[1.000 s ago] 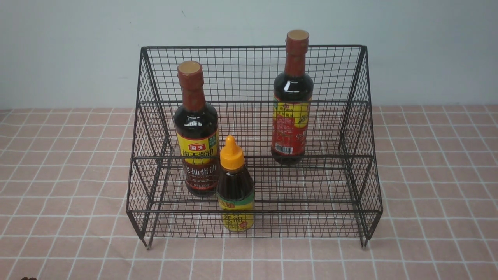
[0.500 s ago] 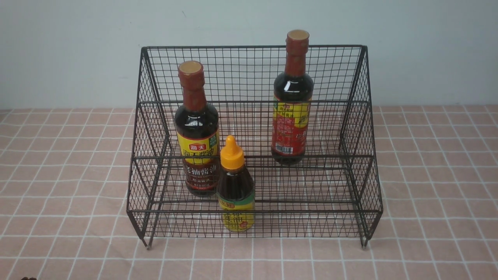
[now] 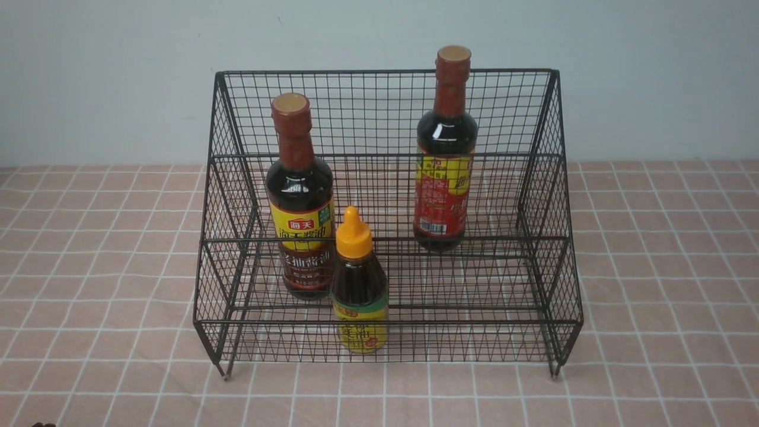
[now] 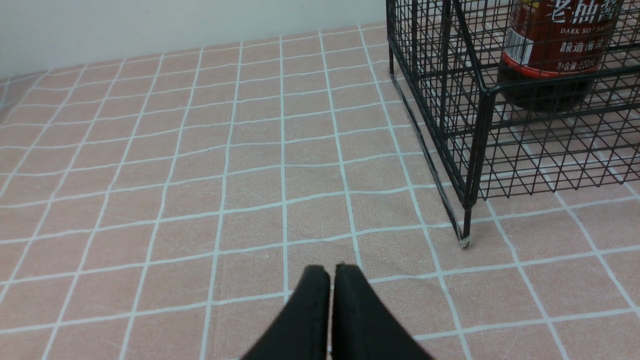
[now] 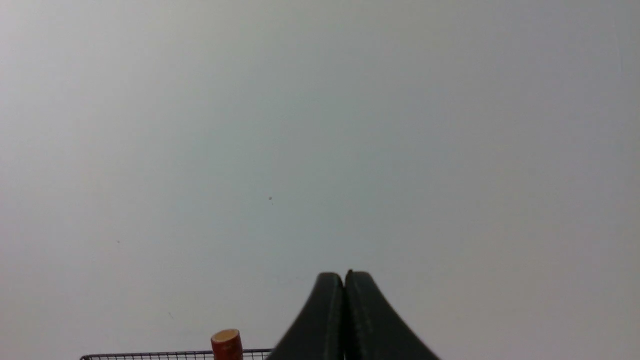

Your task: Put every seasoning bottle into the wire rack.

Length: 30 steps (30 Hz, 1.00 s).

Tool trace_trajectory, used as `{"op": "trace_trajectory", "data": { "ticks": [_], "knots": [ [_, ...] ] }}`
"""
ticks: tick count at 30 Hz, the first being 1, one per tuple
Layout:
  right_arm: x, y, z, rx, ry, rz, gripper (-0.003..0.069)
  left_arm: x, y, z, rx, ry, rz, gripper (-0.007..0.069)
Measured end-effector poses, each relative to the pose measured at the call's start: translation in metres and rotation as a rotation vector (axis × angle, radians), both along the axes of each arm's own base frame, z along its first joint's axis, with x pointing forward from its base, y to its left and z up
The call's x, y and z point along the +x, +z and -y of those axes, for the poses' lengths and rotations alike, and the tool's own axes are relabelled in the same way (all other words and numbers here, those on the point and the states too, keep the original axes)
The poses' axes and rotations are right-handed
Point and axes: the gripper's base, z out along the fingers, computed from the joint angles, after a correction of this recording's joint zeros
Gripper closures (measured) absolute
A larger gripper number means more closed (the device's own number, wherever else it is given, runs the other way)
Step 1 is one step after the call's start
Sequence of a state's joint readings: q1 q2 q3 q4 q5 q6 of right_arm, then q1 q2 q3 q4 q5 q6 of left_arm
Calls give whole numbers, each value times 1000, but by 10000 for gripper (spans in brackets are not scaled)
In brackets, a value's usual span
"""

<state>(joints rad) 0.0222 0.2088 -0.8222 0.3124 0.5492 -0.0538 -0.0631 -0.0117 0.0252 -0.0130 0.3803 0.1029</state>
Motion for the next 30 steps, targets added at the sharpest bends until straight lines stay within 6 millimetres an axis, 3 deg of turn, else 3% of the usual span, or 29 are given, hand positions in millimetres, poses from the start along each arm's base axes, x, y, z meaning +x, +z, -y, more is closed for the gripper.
{"op": "trace_trajectory", "data": {
  "ticks": [9,15,19,20,23,29,30],
  "knots": [
    [-34,-5,4,-123,-78,108,673,0,0,0,0,0,0,631],
    [-19,-23,9,-254,-168,42,673,0,0,0,0,0,0,631],
    [12,-67,11,-327,-190,-121,673,0,0,0,0,0,0,631],
    [14,-69,11,-328,-188,-130,673,0,0,0,0,0,0,631],
    [38,-121,11,-358,-167,-296,673,0,0,0,0,0,0,631],
    [60,-208,11,-361,-140,-448,673,0,0,0,0,0,0,631],
    [60,-210,11,-354,-141,-441,673,0,0,0,0,0,0,631]
  ]
}}
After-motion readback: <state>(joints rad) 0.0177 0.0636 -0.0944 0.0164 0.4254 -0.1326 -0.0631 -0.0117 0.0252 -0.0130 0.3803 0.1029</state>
